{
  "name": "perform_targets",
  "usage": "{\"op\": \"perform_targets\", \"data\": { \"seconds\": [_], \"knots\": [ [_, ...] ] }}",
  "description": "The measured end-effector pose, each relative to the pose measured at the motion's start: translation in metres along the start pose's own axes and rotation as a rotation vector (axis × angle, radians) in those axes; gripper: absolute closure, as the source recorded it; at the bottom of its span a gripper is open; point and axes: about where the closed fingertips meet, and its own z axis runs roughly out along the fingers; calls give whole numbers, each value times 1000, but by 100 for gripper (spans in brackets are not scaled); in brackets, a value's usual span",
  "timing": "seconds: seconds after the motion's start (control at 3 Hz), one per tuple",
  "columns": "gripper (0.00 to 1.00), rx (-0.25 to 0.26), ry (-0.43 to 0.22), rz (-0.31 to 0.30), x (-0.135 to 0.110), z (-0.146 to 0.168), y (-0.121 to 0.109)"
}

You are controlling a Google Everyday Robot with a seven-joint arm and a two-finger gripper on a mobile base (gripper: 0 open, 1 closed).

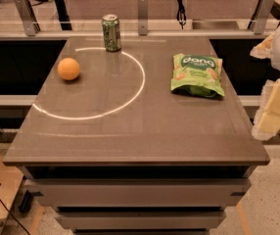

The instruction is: Move green rice chip bag near orange

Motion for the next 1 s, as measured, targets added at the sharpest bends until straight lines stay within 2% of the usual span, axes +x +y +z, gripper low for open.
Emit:
{"op": "perform_targets", "data": {
  "seconds": [0.33,0.67,1.0],
  "knots": [
    [0,0,0,0,0,0,0],
    [0,31,-24,2,-3,1,-3],
    [0,55,-103,21,-2,20,-10]
  ]
}}
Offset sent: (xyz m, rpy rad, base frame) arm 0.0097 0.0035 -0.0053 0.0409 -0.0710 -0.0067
